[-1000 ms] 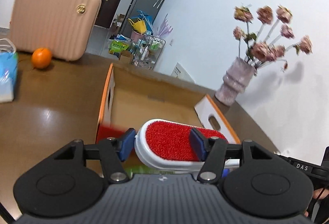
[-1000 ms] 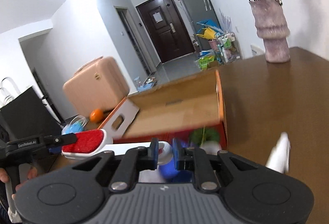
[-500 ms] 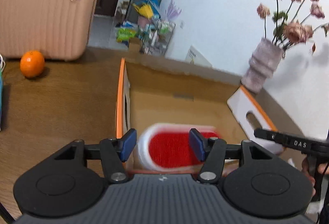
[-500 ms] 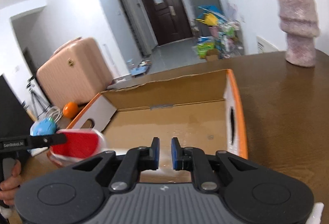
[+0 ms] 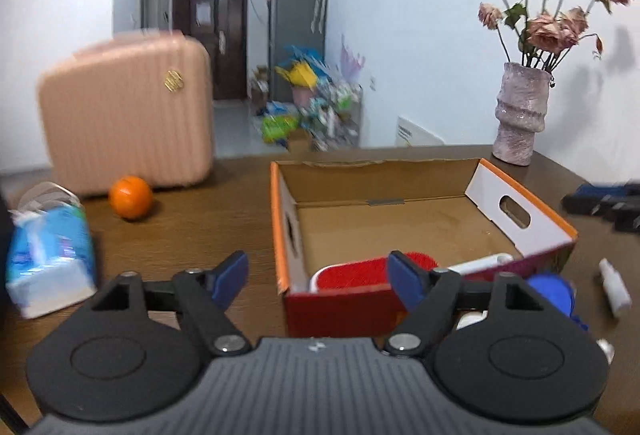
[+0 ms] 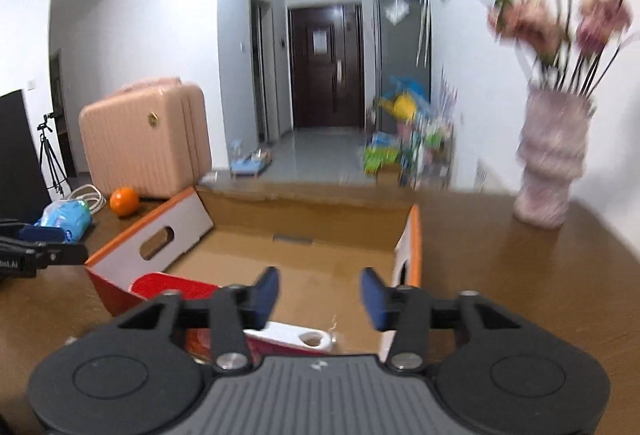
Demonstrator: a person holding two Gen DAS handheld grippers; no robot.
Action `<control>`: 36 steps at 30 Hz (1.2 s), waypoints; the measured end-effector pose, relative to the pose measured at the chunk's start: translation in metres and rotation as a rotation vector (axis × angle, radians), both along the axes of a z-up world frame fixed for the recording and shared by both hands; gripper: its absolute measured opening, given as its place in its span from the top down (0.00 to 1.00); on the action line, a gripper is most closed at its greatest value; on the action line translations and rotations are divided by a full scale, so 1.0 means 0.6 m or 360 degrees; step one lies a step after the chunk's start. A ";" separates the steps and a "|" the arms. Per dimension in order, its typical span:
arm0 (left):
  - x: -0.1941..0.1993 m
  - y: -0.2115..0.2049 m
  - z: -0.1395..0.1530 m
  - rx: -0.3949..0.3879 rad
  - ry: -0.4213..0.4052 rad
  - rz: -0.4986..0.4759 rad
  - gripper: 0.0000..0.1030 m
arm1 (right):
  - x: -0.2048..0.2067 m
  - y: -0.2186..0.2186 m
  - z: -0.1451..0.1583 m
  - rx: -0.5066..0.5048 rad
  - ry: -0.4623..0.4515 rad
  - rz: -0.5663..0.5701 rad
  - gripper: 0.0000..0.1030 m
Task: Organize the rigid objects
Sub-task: 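Open the left tool and withdraw it from the box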
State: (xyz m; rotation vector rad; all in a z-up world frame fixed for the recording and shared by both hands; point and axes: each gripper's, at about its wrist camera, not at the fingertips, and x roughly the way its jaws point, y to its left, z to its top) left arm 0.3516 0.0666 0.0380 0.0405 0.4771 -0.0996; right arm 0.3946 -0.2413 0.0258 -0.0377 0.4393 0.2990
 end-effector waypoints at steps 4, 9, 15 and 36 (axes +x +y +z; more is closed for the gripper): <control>-0.103 -0.012 0.007 0.0084 -0.0182 0.0069 0.05 | -0.093 -0.005 0.015 -0.0106 -0.0158 -0.0026 0.36; -0.218 -0.017 0.013 0.0080 -0.0360 0.0099 0.00 | -0.205 0.002 0.017 -0.0130 -0.0312 0.0006 0.19; -0.323 -0.031 -0.005 0.0052 -0.0463 0.0117 0.00 | -0.322 0.010 -0.015 -0.0042 -0.0355 0.0008 0.15; -0.446 -0.099 -0.081 -0.0033 -0.0280 0.0038 0.00 | -0.506 -0.017 -0.084 -0.0012 -0.0293 -0.0114 0.09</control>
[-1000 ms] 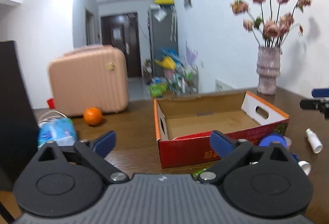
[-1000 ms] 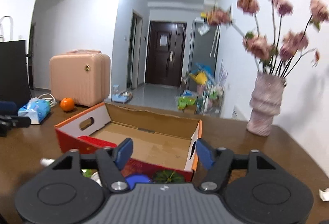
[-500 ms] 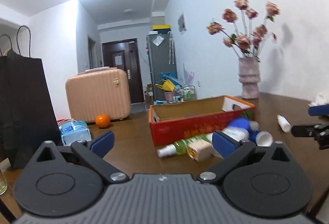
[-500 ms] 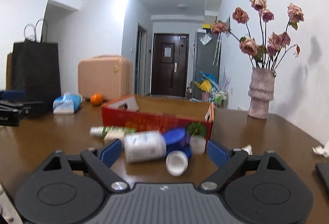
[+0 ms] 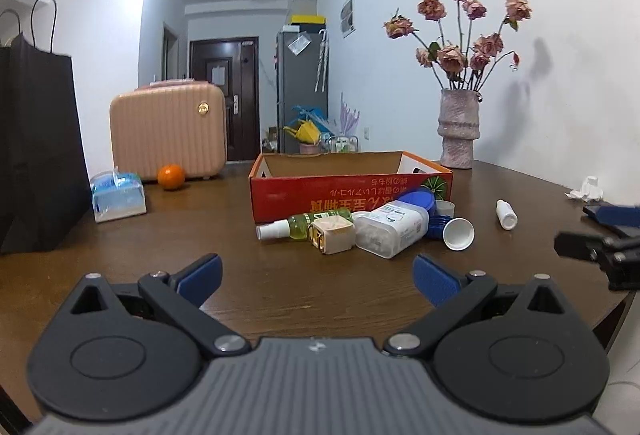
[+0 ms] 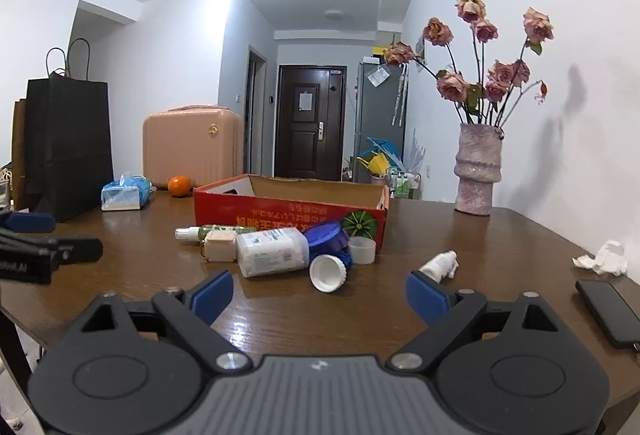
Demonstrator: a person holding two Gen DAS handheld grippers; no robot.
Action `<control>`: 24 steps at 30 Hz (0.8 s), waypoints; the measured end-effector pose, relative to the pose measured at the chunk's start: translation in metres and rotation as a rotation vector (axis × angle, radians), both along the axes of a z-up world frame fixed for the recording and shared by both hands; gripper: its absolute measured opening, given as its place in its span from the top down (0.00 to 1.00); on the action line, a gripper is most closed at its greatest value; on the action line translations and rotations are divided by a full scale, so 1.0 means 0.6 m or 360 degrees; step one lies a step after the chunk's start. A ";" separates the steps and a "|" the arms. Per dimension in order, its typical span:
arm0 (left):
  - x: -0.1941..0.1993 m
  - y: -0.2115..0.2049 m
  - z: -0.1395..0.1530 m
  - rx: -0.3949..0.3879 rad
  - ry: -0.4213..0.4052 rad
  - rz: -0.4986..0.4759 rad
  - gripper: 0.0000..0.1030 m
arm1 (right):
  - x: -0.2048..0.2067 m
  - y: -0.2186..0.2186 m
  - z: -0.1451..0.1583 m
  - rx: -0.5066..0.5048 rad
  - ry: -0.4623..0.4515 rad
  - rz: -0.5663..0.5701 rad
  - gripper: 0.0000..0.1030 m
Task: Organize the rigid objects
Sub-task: 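Open the left tool and withdraw it from the box, then grasp the beige plug adapter with the left tool while the right tool grasps a white cap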
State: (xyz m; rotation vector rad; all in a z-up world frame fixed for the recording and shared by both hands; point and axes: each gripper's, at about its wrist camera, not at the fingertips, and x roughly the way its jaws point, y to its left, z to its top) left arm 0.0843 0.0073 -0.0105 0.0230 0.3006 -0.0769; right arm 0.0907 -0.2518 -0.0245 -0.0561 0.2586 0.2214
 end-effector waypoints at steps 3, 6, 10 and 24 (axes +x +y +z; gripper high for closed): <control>0.013 0.002 -0.006 -0.0031 0.0065 0.0009 0.00 | 0.009 -0.009 -0.008 0.0029 0.0045 -0.0017 0.10; 0.036 0.002 -0.013 -0.0041 0.0136 0.0015 0.00 | 0.028 -0.013 -0.017 0.0062 0.0115 -0.0037 0.12; 0.090 -0.005 -0.011 -0.0026 0.0174 -0.0007 0.00 | 0.065 -0.012 -0.028 0.0092 0.0204 -0.0022 0.17; 0.365 -0.014 -0.039 0.0030 0.0512 -0.0217 0.33 | 0.277 0.043 -0.035 -0.0111 0.0408 -0.0006 0.38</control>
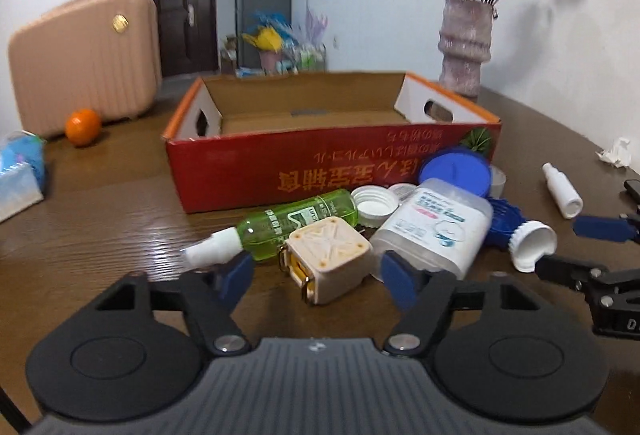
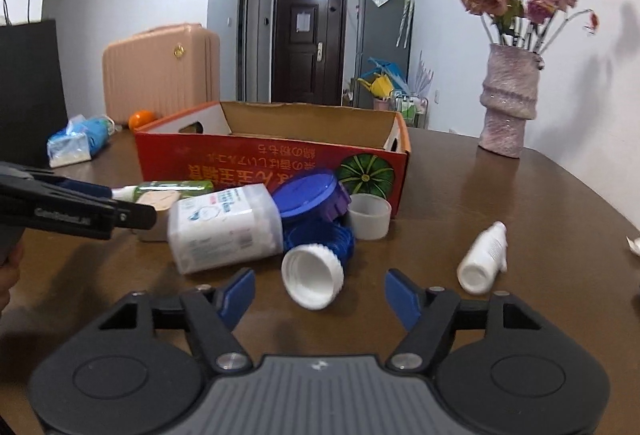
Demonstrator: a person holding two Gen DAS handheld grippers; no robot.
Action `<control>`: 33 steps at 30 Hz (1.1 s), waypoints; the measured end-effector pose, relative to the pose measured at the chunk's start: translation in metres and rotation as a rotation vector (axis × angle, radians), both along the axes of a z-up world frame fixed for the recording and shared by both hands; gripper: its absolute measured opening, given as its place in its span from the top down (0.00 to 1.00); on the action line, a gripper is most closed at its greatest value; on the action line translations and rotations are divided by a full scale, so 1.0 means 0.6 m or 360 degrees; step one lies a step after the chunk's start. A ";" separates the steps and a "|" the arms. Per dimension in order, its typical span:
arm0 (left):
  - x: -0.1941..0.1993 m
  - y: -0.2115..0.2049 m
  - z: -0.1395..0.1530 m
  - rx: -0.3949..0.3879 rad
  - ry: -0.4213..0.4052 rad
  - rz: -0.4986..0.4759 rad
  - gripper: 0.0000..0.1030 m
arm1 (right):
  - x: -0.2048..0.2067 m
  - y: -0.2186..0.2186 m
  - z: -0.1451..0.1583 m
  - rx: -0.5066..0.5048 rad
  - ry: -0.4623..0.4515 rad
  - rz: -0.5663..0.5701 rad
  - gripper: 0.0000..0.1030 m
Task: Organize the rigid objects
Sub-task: 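Grasp the beige plug adapter with the left tool while the right tool grasps a white cap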
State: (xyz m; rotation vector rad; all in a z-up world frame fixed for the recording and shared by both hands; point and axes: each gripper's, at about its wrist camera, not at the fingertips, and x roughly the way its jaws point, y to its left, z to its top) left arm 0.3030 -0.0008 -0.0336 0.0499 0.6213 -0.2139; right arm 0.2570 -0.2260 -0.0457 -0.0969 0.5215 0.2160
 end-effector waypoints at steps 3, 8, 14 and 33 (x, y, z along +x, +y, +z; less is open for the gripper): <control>0.024 -0.002 -0.010 -0.0005 0.0019 -0.0058 0.35 | 0.024 0.014 0.000 -0.0074 -0.0004 0.0035 0.48; 0.039 -0.008 -0.018 -0.0014 0.0022 -0.0076 0.41 | 0.052 0.014 -0.013 -0.0025 0.0104 0.0011 0.85; -0.006 -0.008 -0.018 -0.0019 0.0017 0.0006 0.41 | 0.038 -0.004 -0.009 0.0122 0.0190 0.0076 0.86; -0.222 -0.034 0.016 0.0078 -0.0175 -0.0097 0.22 | -0.043 -0.020 0.011 0.0398 0.0218 0.0175 0.60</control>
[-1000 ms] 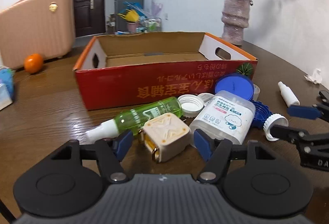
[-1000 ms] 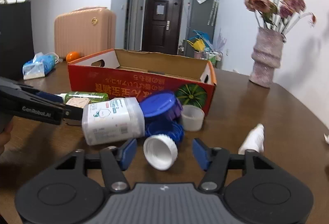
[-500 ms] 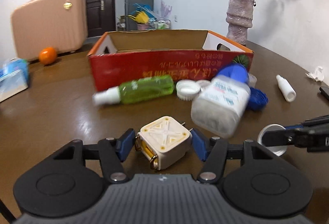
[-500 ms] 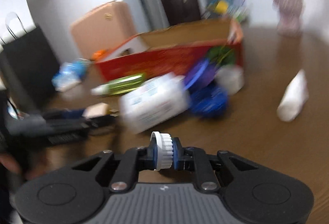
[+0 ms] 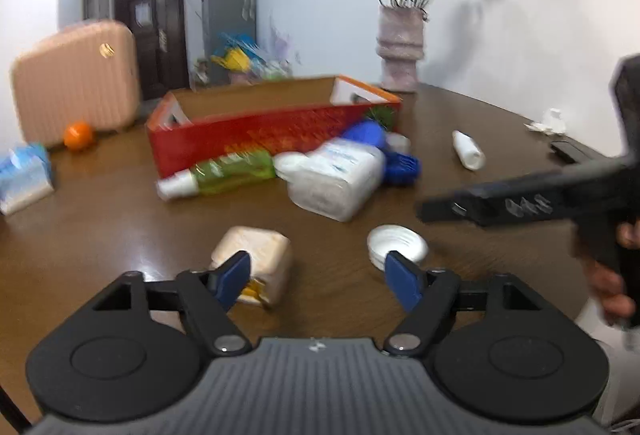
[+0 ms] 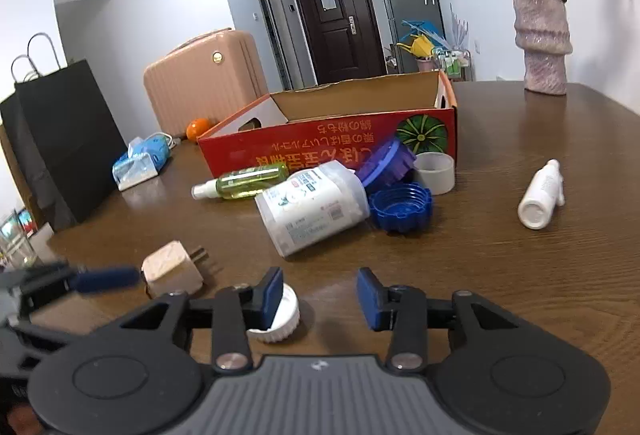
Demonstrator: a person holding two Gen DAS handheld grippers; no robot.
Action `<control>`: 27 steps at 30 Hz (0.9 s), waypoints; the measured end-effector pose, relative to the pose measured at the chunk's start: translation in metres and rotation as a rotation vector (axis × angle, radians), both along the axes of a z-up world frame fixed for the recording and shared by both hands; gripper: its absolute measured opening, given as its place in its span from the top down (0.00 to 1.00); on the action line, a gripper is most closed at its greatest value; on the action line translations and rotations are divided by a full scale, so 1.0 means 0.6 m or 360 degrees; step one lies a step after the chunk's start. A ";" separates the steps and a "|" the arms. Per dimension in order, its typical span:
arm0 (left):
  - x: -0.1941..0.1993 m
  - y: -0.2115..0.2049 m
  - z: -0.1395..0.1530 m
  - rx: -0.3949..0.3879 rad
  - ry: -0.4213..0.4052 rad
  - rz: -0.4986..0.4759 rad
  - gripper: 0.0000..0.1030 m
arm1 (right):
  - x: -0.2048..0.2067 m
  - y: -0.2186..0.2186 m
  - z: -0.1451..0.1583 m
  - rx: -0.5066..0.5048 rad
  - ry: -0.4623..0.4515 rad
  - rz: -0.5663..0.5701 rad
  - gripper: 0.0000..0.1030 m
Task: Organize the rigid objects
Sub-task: 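Grasp the beige plug adapter with the left tool while the right tool grasps a white cap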
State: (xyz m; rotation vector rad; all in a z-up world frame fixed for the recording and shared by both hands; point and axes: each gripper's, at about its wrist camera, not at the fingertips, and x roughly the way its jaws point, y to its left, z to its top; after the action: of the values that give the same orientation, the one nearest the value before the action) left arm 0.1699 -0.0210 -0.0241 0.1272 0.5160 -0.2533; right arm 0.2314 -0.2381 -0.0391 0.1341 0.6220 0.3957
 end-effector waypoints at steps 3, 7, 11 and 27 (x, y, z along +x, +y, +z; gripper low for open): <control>0.023 0.016 -0.008 0.0057 -0.0011 0.0104 0.20 | -0.018 -0.002 -0.003 -0.0041 -0.0005 0.0040 0.56; 0.058 0.026 -0.025 0.0088 0.0055 0.0168 0.26 | -0.021 0.027 -0.011 -0.0140 -0.0030 0.0105 0.52; 0.065 0.021 -0.025 0.0005 0.0147 0.0257 0.47 | -0.022 0.060 -0.017 -0.0273 -0.0088 0.0150 0.40; 0.057 0.006 -0.030 -0.0032 0.0121 0.0335 0.62 | -0.030 0.077 -0.014 -0.0280 -0.0116 0.0163 0.62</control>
State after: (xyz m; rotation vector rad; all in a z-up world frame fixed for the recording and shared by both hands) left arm 0.2039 -0.0171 -0.0421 0.0434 0.5976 -0.0579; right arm 0.2137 -0.1921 -0.0478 -0.0801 0.5902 0.4405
